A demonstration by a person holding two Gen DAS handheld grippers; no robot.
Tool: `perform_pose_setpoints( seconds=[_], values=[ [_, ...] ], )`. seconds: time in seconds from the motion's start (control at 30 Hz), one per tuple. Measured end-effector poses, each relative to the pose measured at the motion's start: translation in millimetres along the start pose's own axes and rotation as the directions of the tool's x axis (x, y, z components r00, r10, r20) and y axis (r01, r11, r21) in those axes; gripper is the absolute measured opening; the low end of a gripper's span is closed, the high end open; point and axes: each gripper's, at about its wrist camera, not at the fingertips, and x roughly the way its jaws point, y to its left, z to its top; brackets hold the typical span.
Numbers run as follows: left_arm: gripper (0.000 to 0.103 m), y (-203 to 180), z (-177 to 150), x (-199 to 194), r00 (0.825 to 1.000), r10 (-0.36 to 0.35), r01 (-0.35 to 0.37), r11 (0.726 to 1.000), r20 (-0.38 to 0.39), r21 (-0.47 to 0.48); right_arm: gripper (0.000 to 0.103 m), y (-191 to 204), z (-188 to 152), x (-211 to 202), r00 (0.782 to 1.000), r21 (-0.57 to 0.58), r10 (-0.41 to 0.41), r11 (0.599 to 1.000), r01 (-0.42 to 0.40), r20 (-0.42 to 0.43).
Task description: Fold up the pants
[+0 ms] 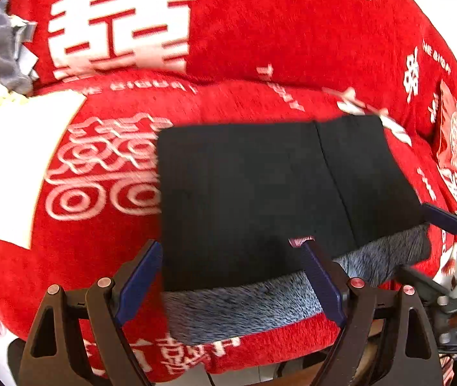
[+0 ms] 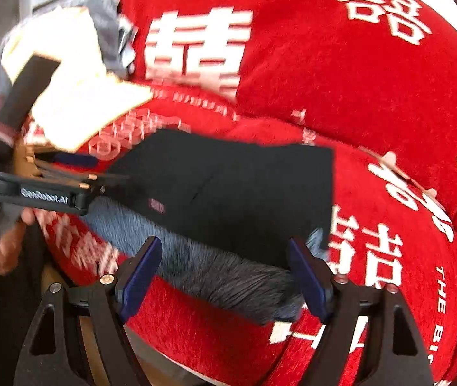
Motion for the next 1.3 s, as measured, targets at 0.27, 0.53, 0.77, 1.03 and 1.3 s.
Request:
perform_pose_setpoints(
  seconds=[0.27,0.53,0.77,1.03,1.3],
  values=[
    [0.089,4,2,17,0.999,0.0,0.0,1.0,-0.044,-0.009,0.083,-36,-15,25,0.995,0.173,0.051,0.984,-0.036,-0.087],
    [0.089,7,69,18,0.999,0.04,-0.039,0.998,0.016,-0.038,0.085,-32,52,14,0.999,0.087,0.033,0.996,-0.035,0.028],
    [0.089,31,101,67,0.988,0.122,-0.135,0.978,-0.09,-0.157,0.085,-25,90,91,0.993,-0.051,-0.051,0.998,0.046,-0.107],
    [0.09,40,104,98,0.986,0.092,-0.113,0.983,-0.143,-0.148,0.089,-56,86,132,0.979,0.103,0.028,0.995,-0.007,-0.202],
    [0.09,30,119,70,0.984,0.167,-0.172,0.981,-0.065,-0.09,0.092,-53,108,114,0.981,0.138,0.012,0.99,0.015,-0.195]
  ],
)
